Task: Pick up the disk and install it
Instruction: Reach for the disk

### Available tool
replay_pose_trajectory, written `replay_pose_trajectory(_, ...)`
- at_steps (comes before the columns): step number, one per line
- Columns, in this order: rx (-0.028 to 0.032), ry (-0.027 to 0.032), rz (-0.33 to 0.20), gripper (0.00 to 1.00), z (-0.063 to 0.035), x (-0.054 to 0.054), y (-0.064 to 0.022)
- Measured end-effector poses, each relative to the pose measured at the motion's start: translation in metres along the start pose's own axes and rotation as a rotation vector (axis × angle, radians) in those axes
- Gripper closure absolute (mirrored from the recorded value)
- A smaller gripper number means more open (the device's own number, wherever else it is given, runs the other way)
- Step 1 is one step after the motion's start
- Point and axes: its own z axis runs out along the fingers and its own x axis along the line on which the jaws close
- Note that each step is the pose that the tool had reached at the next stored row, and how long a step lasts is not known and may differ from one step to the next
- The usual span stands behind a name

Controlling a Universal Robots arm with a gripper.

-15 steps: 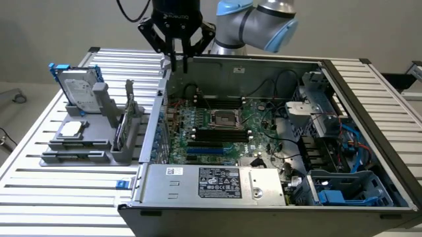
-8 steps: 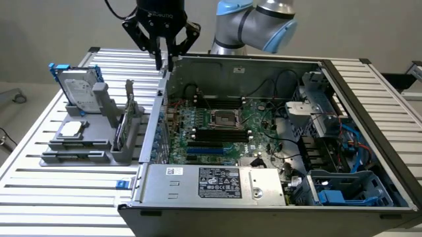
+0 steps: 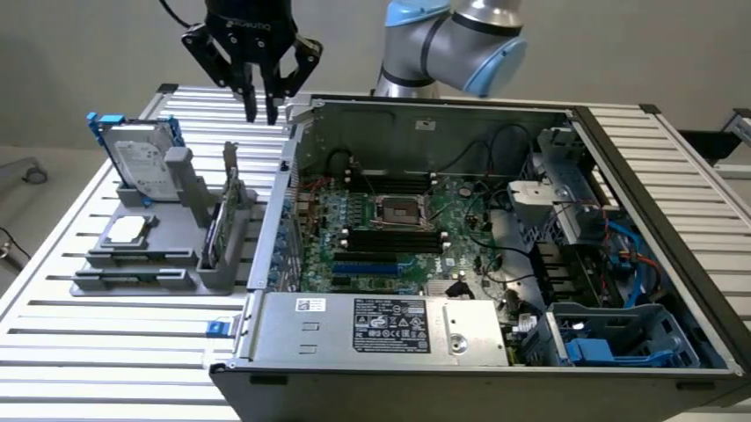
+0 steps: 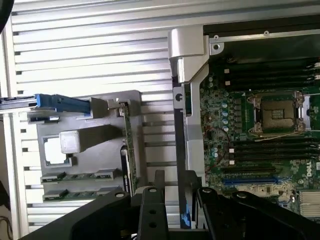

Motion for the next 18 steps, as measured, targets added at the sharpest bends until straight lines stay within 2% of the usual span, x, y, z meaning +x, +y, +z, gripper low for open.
replay_pose_trajectory(6,-0.0013,0.0034,0.000,0.69,0.0035,0.027,0.0018)
replay_pose_trajectory(11,-0.0011,0.0108,0.000,0.69,0.0064,0.050,0.0024)
replay_pose_trajectory(12,-0.0011,0.0119,0.001,0.71,0.0070,0.054,0.0026)
replay_pose_trajectory(13,-0.0011,0.0130,0.000,0.78,0.0076,0.059,0.0027)
replay_pose_trajectory(14,-0.0010,0.0140,0.001,0.78,0.0082,0.063,0.0029)
replay_pose_trajectory(16,-0.0010,0.0158,0.001,0.89,0.0094,0.073,0.0032)
replay_pose_trajectory(18,-0.0011,0.0171,0.001,0.89,0.0108,0.081,0.0033)
